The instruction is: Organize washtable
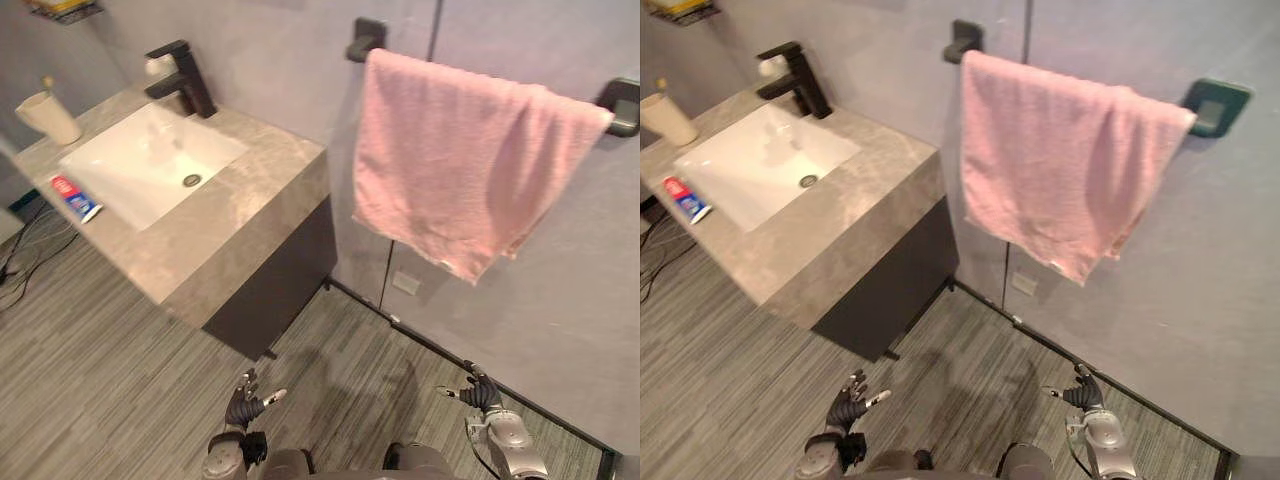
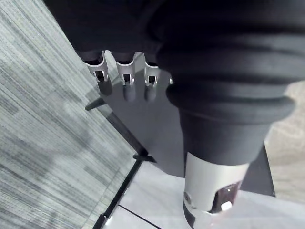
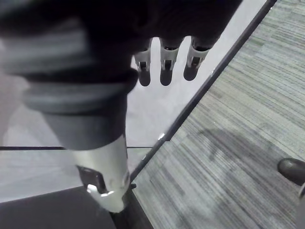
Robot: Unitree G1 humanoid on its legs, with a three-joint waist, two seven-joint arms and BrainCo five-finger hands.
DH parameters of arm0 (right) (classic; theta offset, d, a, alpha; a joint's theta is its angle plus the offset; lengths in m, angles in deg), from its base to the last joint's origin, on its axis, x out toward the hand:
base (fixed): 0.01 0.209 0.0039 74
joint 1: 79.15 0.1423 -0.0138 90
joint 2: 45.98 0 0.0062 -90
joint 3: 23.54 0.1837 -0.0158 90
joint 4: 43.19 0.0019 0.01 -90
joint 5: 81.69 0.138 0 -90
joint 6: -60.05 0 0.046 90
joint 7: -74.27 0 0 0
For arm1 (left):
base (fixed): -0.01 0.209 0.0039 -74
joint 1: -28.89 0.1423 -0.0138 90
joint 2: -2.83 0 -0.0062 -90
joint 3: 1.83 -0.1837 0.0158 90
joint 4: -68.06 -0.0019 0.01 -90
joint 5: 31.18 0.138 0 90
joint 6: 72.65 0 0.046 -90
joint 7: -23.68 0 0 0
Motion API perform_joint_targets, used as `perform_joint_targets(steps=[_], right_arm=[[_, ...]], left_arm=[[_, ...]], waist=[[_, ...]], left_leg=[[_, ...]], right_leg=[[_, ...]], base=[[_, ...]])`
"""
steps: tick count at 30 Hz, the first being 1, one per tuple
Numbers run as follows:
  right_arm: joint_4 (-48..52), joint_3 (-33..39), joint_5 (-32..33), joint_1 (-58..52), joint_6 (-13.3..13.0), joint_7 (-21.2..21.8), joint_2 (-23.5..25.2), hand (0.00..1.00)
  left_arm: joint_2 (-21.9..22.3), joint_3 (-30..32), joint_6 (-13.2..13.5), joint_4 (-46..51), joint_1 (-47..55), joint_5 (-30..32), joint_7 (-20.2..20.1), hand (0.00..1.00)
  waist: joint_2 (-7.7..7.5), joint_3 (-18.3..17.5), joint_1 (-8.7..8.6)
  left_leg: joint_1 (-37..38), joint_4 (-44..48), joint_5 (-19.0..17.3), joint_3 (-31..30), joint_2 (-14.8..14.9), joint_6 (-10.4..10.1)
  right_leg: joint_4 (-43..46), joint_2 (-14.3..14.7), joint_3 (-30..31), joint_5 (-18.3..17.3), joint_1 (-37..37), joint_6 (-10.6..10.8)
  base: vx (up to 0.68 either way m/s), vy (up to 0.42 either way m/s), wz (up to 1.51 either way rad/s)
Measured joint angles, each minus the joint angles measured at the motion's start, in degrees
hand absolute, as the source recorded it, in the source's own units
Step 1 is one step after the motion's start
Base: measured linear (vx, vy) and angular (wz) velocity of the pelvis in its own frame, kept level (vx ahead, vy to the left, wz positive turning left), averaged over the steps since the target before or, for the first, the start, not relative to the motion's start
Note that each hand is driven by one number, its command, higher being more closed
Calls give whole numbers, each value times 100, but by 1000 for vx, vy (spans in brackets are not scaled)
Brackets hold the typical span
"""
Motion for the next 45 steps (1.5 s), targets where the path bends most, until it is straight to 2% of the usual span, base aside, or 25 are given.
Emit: perform_joint_targets(steps=[2,5,12,15,17,19,20,21,22,23,24,25,26,27,29,30,31,32,34,35,38,41,43,44,45], right_arm=[[0,43,1,-51,-4,0,164,0],[-11,35,-8,-75,-4,7,281,0],[-239,-24,-5,-137,-2,-2,324,0],[-258,-49,35,-164,-2,-23,335,0],[-382,-34,103,-114,-1,-47,312,0],[-475,-6,125,26,63,-146,257,0],[-468,4,144,152,77,-181,202,0],[-465,34,145,220,46,-207,140,0],[-469,50,147,232,38,-231,89,0],[-478,75,148,232,22,-249,-23,0],[-500,87,149,231,21,-251,-71,0],[-615,118,150,238,22,-255,-123,0],[-802,156,149,259,60,-248,-61,0],[-874,145,144,239,83,-225,36,0],[-961,117,144,158,143,-167,349,0],[-999,71,144,131,168,-145,378,0],[-1071,3,147,105,183,-123,408,0],[-1089,-88,155,88,202,-115,406,0],[-1076,-102,172,143,205,-115,407,0],[-1032,-188,220,146,204,-118,406,0],[-785,-297,380,59,187,-118,435,0],[-582,-296,458,61,166,-125,445,0],[-535,-294,543,67,167,-131,453,0],[-537,-292,552,39,179,-134,463,0],[-532,-286,555,17,181,-137,472,0]], left_arm=[[-121,1,-11,-16,11,11,-2,0],[-161,12,-18,-215,83,15,-4,0],[-170,58,-123,-556,200,114,-15,0],[-169,121,-114,-422,159,91,-12,0],[-168,196,-112,-188,163,-7,8,0],[-150,237,-121,-77,169,-67,9,0],[-150,274,-136,-75,191,-69,10,0],[-129,276,-152,-68,206,-68,7,0],[-104,279,-162,-21,205,-68,8,0],[-44,284,-163,142,223,-68,9,0],[-13,289,-159,230,242,-64,9,0],[40,303,-156,328,256,-61,7,0],[30,393,-164,361,132,-60,5,0],[16,475,-162,397,131,-61,3,0],[-53,669,-172,427,150,-58,-4,0],[-69,696,-174,426,183,-58,-3,0],[-121,700,-180,425,248,-56,-8,0],[-145,693,-227,428,307,-51,-15,0],[-278,684,-245,449,328,-50,-17,0],[-307,680,-278,523,308,-43,-21,0],[-361,621,-352,717,478,-42,-23,0],[-352,428,-362,719,477,-55,-21,0],[-331,268,-372,718,411,-55,-22,0],[-318,259,-372,718,375,-55,-23,0],[-324,262,-373,717,363,-55,-20,0]], waist=[[-76,-57,8],[-88,-125,18],[-132,-146,13],[-116,-134,38],[-142,-104,164],[-127,-15,193],[-219,75,172],[-319,103,166],[-336,100,166],[-326,81,167],[-267,48,177],[-137,-5,148],[-229,12,194],[-297,0,212],[-337,23,261],[-353,43,331],[-400,61,412],[-480,62,470],[-511,120,458],[-629,178,431],[-687,234,318],[-624,295,284],[-530,445,258],[-519,480,173],[-541,470,151]], left_leg=[[55,-355,254,-135,-96,95],[169,-560,382,-141,-188,211],[55,-670,454,-317,-301,272],[-642,-203,473,-766,-369,257],[-1058,-219,920,-977,-424,308],[-1214,-37,796,-397,-271,451],[-1204,212,708,99,-110,577],[-1157,483,577,728,99,607],[-1113,617,495,1053,240,541],[-1041,785,354,1640,530,483],[-1019,815,304,1906,671,413],[-1069,822,270,2241,931,260],[-1159,836,172,2125,587,433],[-1282,927,104,2003,458,513],[-1900,2176,-661,1491,415,759],[-1955,2438,-855,1386,376,813],[-1968,2711,-1101,1294,279,893],[-1965,2911,-1340,1145,25,1043],[-1931,2880,-1423,914,-257,1171],[-1752,2696,-1430,687,-531,1243],[-1195,2169,-1417,435,-914,1264],[-917,1908,-1417,374,-1007,1253],[-651,1716,-1435,230,-1041,1250],[-523,1562,-1452,91,-1100,1246],[-470,1450,-1453,38,-1150,1246]], right_leg=[[-520,26,-128,338,196,58],[-851,44,-90,590,336,96],[-1249,65,-179,820,469,162],[-1191,36,-690,817,276,162],[-925,-217,-1316,878,93,38],[-755,-425,-1885,832,145,-22],[-626,-652,-2137,825,255,-19],[-493,-967,-2371,832,356,-3],[-453,-1119,-2503,859,408,56],[-430,-1359,-2732,924,498,286],[-439,-1435,-2836,949,510,383],[-419,-1545,-3058,1055,601,575],[-503,-1781,-3181,1098,669,607],[-564,-1850,-3244,1101,705,626],[-511,-1951,-3239,1103,919,630],[-398,-2014,-3157,1082,966,633],[-162,-2165,-2893,1005,989,535],[519,-2355,-2126,489,770,55],[1422,-2187,-1158,-17,385,-47],[2253,-1748,-308,-426,-13,108],[3079,-1110,-89,-907,-606,96],[2836,-734,-79,-983,-1269,119],[1946,-391,-18,-817,-1634,246],[1252,-189,119,-534,-1752,265],[977,-125,231,-401,-1808,254]], base=[[-145,120,30],[-154,84,1],[-128,35,9],[-68,-4,83],[-60,11,152],[-37,52,151],[-26,89,126],[-18,118,124],[-41,178,120],[-33,199,93],[-43,334,118],[-41,483,111],[-34,416,110],[-35,477,113],[-20,411,107],[11,370,70],[66,433,69],[97,545,92],[118,315,99],[136,150,88],[196,111,87],[225,56,42],[290,79,34],[247,54,41],[347,38,63]])
